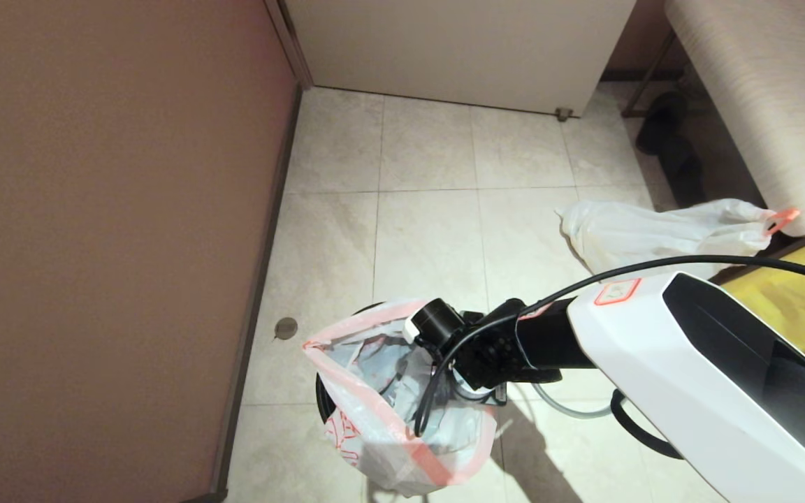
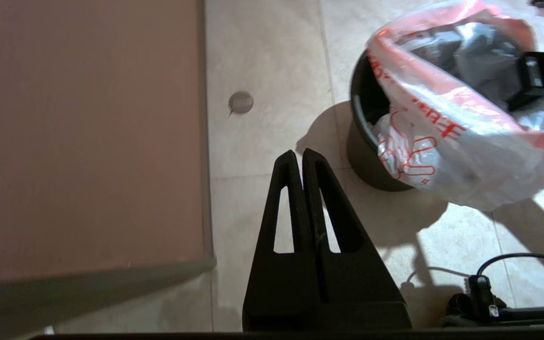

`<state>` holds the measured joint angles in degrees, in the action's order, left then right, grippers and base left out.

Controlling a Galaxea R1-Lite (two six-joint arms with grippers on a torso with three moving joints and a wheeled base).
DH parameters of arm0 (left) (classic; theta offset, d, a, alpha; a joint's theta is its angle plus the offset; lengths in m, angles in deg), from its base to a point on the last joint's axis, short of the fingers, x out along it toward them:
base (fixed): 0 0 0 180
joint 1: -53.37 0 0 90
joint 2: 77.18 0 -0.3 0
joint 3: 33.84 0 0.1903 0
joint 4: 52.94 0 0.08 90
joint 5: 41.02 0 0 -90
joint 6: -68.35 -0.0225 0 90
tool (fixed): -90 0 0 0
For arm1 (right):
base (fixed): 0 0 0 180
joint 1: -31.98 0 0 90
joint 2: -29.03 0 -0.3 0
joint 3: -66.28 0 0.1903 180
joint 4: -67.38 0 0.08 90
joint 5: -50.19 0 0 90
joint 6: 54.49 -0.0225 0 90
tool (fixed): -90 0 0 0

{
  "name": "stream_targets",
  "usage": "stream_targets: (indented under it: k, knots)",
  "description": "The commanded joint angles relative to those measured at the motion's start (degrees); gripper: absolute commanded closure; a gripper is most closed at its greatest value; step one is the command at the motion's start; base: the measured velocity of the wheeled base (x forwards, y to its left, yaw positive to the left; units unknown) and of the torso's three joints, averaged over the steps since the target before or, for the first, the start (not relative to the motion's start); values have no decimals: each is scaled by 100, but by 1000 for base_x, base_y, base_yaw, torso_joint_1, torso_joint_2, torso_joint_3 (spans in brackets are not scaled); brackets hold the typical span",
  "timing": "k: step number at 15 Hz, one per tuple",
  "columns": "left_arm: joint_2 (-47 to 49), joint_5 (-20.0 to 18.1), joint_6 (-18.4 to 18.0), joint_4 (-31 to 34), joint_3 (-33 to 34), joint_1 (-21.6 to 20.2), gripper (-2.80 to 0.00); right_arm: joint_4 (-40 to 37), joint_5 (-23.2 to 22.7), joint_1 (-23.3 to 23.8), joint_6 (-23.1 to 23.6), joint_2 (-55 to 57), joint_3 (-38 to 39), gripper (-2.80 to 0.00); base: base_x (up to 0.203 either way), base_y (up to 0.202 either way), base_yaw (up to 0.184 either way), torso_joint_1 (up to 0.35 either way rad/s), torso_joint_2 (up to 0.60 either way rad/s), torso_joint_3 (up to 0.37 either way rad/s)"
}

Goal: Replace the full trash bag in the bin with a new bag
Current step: Put the new garbage bag on the trash can

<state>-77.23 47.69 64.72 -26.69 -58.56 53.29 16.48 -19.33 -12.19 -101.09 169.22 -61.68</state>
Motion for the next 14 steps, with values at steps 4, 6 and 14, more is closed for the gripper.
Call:
stream_targets:
  k: [4, 6, 14]
  knots:
    - [595, -897, 77, -467, -657, -2, 0, 11, 53, -4, -7, -150, 220, 0, 0, 0, 0, 0, 0, 0]
    - [1930, -1461, 285, -513, -1141, -2, 0, 126, 53, 5, 20, -106, 220, 0, 0, 0, 0, 0, 0, 0]
    - [8560, -2495, 483, -847, -2958, 1203, 0, 321, 61, 345, 176, -73, 168, 0, 0, 0, 0, 0, 0, 0]
